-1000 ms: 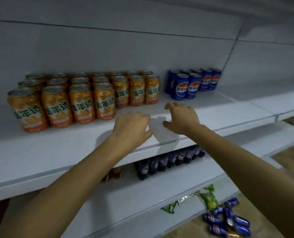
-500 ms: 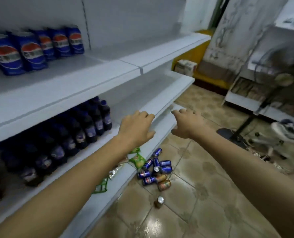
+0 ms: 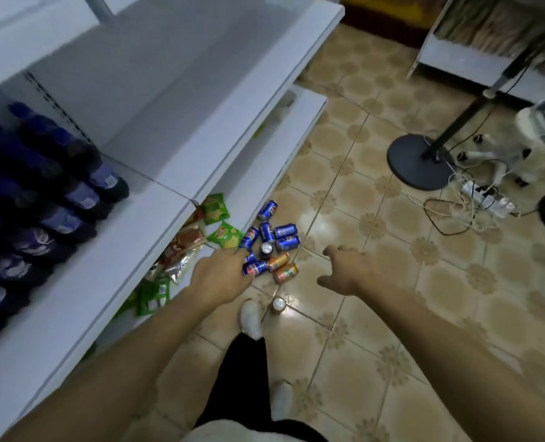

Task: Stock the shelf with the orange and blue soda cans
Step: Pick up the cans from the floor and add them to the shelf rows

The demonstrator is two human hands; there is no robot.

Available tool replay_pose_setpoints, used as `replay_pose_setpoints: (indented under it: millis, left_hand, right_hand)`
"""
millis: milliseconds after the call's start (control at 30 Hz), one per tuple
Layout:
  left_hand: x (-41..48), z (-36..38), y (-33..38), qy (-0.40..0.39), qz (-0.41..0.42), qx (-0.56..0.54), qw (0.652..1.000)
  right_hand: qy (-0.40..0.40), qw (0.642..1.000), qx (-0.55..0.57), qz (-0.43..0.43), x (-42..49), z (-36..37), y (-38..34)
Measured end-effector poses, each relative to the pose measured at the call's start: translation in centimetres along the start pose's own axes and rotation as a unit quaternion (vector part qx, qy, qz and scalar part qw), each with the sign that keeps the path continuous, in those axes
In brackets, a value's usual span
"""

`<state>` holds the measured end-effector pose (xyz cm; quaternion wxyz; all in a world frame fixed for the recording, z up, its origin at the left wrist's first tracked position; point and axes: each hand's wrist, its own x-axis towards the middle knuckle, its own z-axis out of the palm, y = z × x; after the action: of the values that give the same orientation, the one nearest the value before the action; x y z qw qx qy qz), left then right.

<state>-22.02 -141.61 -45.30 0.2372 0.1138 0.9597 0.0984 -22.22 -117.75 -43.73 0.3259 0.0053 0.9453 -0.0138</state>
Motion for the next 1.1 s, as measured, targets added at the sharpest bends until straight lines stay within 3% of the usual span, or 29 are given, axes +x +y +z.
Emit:
replay_pose_setpoints:
  millis: [200, 500, 567, 700, 833, 967, 1100]
  left_hand:
    - [12.2, 9.6, -3.4, -0.19, -0.102, -0.195, 0.957]
    - [25.7, 32.8, -5.0, -0.281, -0.241, -0.306, 0.877]
    - [27.4, 38.7, -5.1, -0.278, -0.244, -0.31, 0.876]
    - [31.0, 49.2, -3.8, -0.195, -0.157, -0.208, 0.946]
    - [32.8, 57.9, -3.2, -0.162, -0.044, -0.077, 0.983]
    - [34.3, 60.2, -3.7, -0.161, -0.034, -0.07, 0.984]
    - [33.8, 56.4, -3.2, -0.144, 0.045, -0.088, 0.985]
  right_hand:
    - [-0.155, 0.974, 0.139, 0.084, 10.4, 8.8, 3.0]
    - [-0.282, 0.864, 0.363, 0.207, 25.3, 31.0, 4.0]
    - [-0.29, 0.817, 0.431, 0.252, 29.2, 35.9, 3.4]
    - [-0.284, 0.652, 0.583, 0.392, 37.6, 45.4, 2.2]
    - [-0.332, 0.538, 0.631, 0.449, 43.3, 51.0, 2.4]
    - [-0.356, 0.411, 0.708, 0.451, 45.9, 52.8, 2.0]
    - [-0.347, 0.353, 0.742, 0.453, 45.5, 50.8, 1.9]
